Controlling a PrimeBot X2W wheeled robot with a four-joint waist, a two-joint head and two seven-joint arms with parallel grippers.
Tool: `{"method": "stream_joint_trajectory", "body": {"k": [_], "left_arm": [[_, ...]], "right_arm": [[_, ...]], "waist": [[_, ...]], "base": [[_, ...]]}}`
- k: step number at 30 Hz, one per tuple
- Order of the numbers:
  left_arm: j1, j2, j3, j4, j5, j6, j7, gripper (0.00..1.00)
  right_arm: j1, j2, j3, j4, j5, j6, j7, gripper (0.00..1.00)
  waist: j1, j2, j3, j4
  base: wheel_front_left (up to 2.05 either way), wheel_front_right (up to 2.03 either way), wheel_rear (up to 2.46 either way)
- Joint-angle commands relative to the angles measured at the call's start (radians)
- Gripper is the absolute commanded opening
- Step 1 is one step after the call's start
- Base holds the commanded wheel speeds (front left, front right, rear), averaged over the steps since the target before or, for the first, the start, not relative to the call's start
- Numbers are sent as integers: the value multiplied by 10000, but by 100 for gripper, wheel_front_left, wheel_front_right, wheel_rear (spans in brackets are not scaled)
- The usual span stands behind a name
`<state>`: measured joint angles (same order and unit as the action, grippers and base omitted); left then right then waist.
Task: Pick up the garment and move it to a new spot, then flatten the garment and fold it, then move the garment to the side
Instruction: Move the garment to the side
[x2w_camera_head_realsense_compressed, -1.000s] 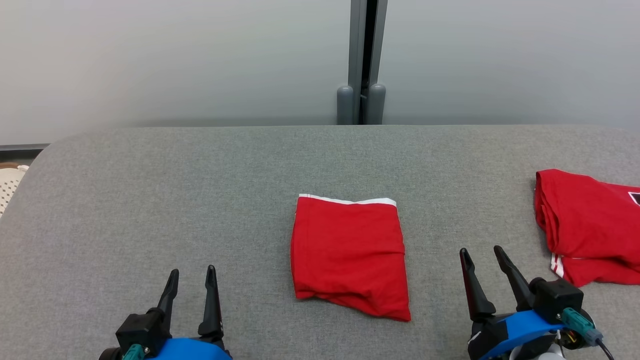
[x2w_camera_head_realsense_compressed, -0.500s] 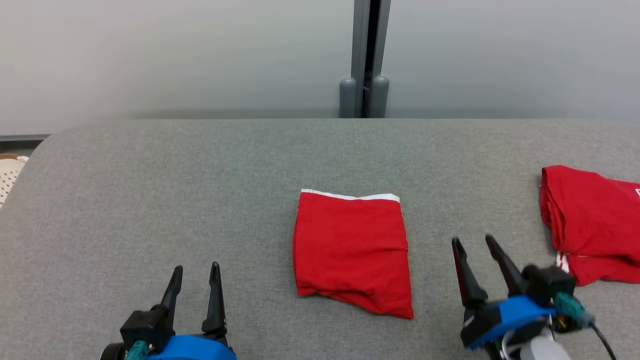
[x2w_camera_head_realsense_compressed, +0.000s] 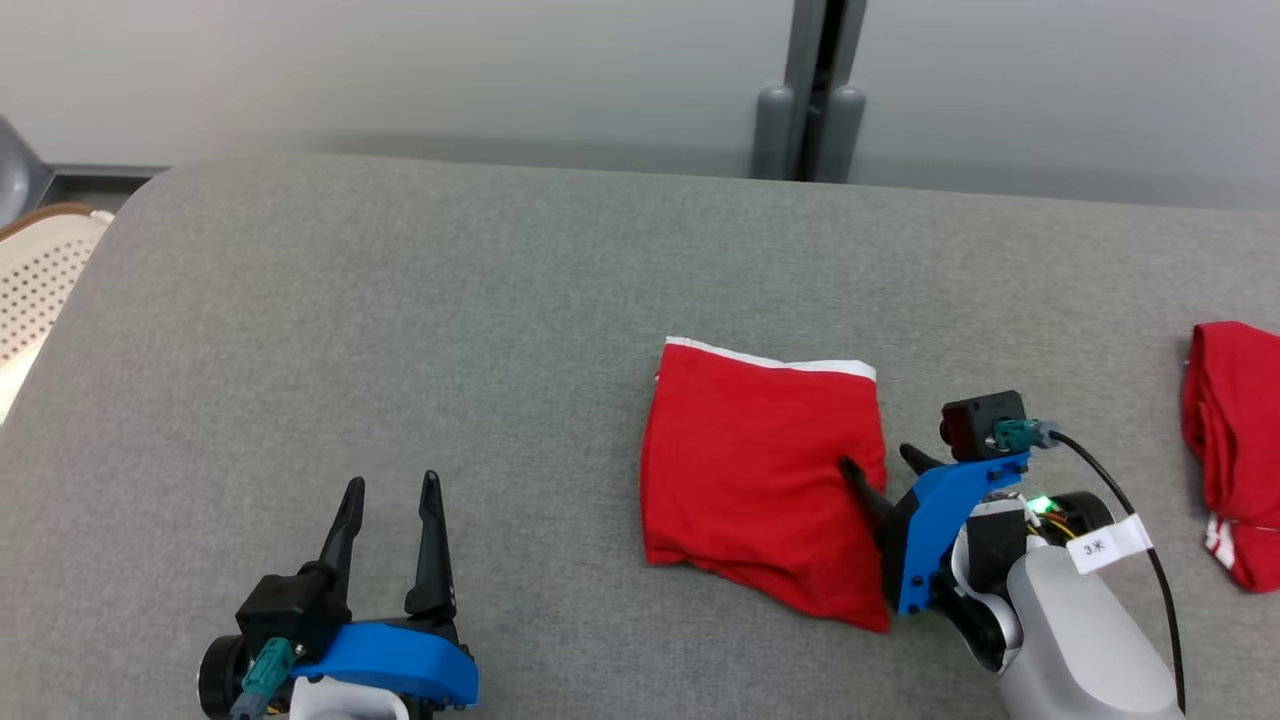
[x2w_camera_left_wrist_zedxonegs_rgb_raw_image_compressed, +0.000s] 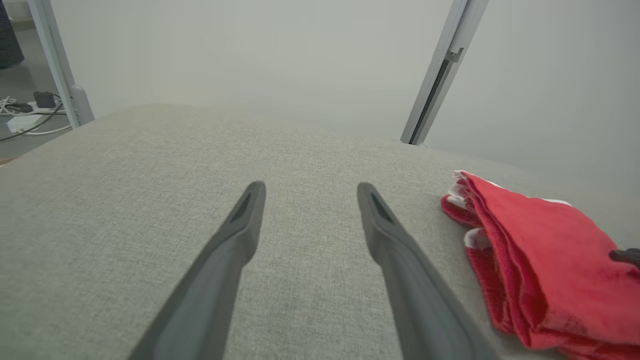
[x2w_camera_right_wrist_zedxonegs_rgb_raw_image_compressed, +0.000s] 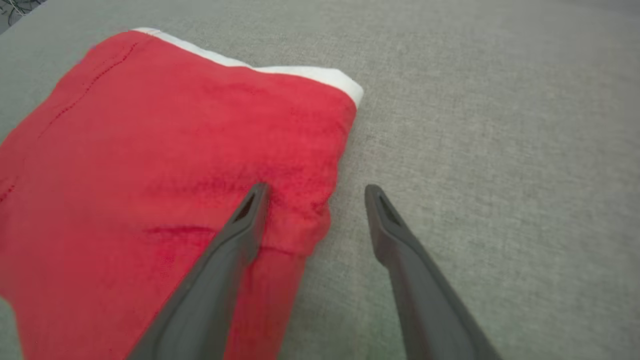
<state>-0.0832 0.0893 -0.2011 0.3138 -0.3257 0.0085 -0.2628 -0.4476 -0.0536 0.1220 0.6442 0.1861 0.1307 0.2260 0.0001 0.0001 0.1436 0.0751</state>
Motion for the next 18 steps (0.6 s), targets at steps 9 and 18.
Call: {"method": "stream_joint_trajectory", "body": {"k": [9,18], "left_arm": [[-253,-171,249,-58,153,-114,-26,100],[-411,-229,203,-286,395,-293,-24,100]], "right_arm": [[-287,-298,414,154,558,1,616,0],[-390,-531,597,-792,456,1,-20,0]], "waist": [[-1,-1,543,459],[-1,-1,790,-625]], "base": [[0,0,0],[0,0,0]]}}
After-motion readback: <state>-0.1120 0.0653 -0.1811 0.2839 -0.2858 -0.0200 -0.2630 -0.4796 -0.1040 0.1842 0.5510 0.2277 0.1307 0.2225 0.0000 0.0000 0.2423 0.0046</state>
